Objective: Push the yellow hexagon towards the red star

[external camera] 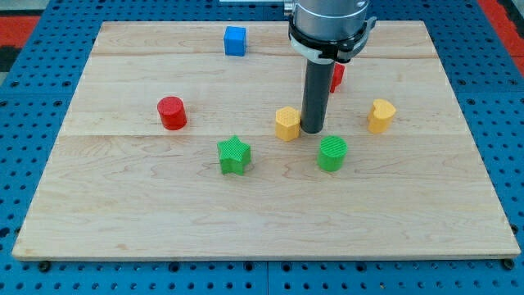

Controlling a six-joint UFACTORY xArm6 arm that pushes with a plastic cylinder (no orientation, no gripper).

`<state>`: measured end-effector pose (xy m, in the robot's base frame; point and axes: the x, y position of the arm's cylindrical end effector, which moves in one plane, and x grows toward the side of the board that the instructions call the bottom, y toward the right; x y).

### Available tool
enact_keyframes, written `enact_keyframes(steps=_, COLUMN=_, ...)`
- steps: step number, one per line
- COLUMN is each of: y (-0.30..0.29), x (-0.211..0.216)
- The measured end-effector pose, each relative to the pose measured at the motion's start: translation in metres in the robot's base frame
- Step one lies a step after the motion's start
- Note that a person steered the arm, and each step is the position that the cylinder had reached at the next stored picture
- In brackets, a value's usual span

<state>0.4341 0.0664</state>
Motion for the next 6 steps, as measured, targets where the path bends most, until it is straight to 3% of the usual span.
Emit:
enact_keyframes(steps=1, y=0.024, x=-0.009)
enact_keyframes(steps=3, y=-0.033, x=0.039)
enact_keyframes(steps=4, y=-0.057, x=0.017)
enact_keyframes(steps=6, y=0.001, x=-0.017)
